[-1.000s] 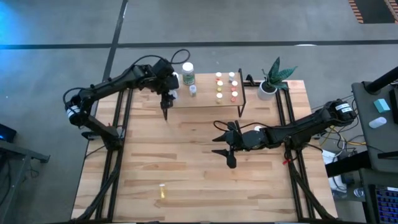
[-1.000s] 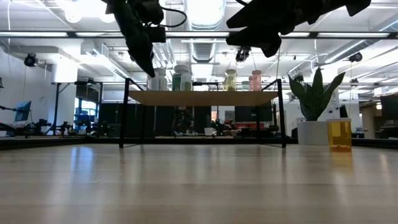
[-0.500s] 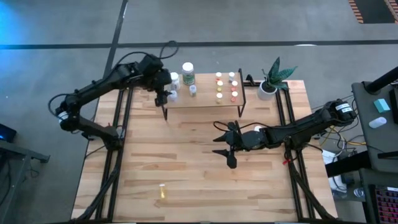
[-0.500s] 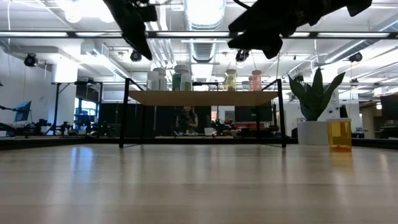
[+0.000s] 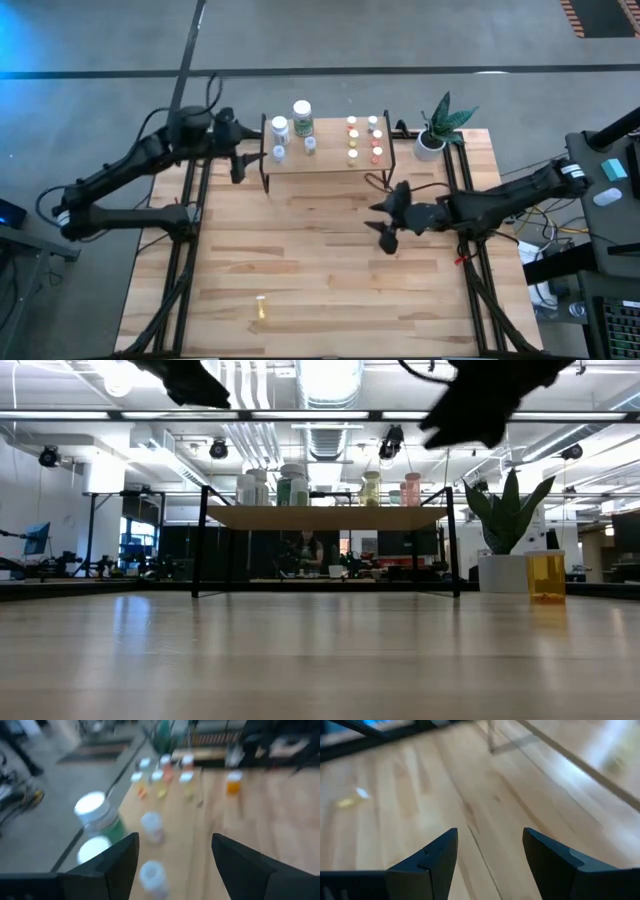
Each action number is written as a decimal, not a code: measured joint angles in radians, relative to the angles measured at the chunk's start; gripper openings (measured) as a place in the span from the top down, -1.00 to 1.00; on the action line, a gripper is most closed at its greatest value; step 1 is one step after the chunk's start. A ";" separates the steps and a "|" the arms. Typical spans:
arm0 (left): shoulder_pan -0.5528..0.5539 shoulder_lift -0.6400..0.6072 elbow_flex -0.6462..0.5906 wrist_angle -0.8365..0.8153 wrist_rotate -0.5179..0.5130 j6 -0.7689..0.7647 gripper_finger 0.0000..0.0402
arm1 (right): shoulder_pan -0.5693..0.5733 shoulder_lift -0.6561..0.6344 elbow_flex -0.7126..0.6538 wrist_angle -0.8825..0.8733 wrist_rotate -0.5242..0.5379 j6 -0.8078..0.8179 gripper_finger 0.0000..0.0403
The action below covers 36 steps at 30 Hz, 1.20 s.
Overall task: Pick and place medicine bottles onto shelf by color
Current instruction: Put the big orange pill bottle on the shelf
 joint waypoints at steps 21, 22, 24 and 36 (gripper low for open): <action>-0.274 -0.280 -0.721 0.885 0.106 -0.338 -0.16 | -0.001 -0.092 0.015 -0.538 0.006 0.276 -0.07; -0.289 -0.277 -0.732 0.893 0.104 -0.341 -0.16 | -0.001 -0.094 0.015 -0.531 -0.001 0.266 -0.07; -0.318 -0.268 -0.749 0.910 0.098 -0.361 -0.16 | -0.001 -0.095 0.015 -0.519 -0.006 0.238 -0.07; -0.419 -0.150 -0.800 1.099 0.039 -0.406 -0.16 | -0.001 -0.098 0.016 -0.483 -0.082 0.111 -0.07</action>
